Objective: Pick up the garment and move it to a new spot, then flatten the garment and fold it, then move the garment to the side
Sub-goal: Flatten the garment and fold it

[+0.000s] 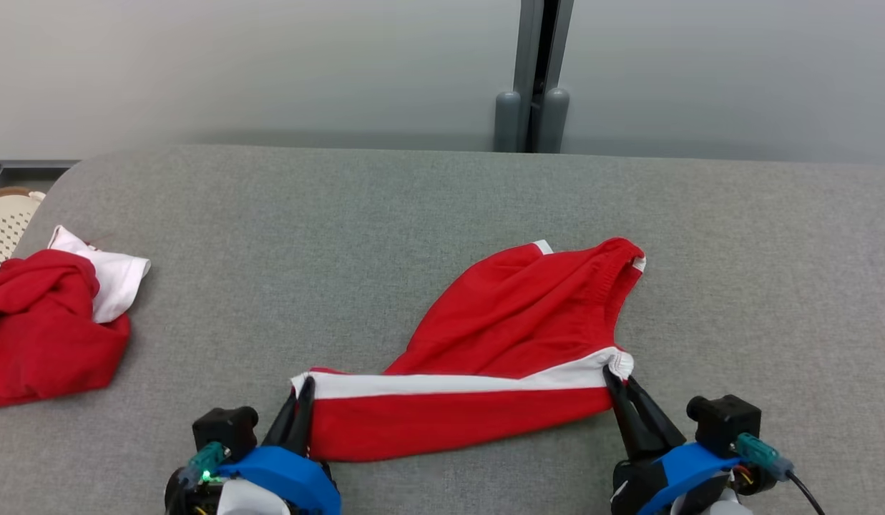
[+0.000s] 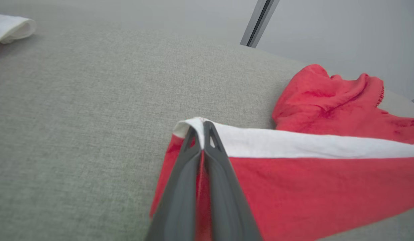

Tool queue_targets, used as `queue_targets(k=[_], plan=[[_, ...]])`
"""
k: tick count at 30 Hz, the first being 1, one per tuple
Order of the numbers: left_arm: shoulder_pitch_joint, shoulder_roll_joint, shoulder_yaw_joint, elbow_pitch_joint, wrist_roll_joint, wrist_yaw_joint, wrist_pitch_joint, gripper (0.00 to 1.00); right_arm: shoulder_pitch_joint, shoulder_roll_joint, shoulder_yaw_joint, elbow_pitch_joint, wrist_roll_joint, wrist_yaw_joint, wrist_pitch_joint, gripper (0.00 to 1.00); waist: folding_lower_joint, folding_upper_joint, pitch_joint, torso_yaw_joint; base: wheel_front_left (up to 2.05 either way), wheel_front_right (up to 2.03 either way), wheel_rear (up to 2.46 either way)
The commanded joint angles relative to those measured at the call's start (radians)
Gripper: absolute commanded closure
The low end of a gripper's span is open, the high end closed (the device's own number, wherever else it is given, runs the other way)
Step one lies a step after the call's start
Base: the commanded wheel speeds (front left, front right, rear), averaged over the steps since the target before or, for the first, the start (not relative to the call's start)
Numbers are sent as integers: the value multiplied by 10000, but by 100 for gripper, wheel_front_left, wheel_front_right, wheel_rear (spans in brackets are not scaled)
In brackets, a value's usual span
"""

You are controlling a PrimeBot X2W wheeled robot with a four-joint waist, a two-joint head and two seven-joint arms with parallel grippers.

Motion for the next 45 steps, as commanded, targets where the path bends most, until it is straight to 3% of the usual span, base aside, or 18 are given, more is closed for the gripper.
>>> queue_targets(k=[1,6,15,23,30,39,42,45], plan=[[57,70,112,-275,83,-27,-48,100,118,-30,-122,-294,-63,0,-37,100,0,0,-101,-58,0,0,0],[-233,251,445,-1544,308,-27,-50,100,121,-58,-283,-1404,-128,0,-37,100,0,0,-426,-226,0,0,0],[-1894,1640,653,-4750,407,-24,-48,100,-1234,-1232,108,-3936,462,-1,26,100,0,0,-1105,-649,0,0,0],[-3701,2360,852,-5904,313,42,937,100,-2943,-2337,409,-5227,1341,-1,1760,100,0,0,-849,-780,0,0,0],[-4688,2258,776,-5018,451,168,1021,100,-4203,-2432,747,-4257,1392,-1,1943,100,0,0,77,-833,0,0,0],[-7388,1680,725,-3373,1340,339,16,100,-7321,-2528,1094,-1523,-29,-1,212,100,0,0,1071,-742,0,0,0],[-7298,1431,847,-3391,1471,272,-40,100,-7533,-2421,1006,-956,-246,-1,19,100,0,0,1025,-674,0,0,0],[-6107,1231,1006,-3414,1473,169,-41,100,-6795,-2271,820,-788,-272,-1,-29,100,0,0,847,-593,0,0,0]])
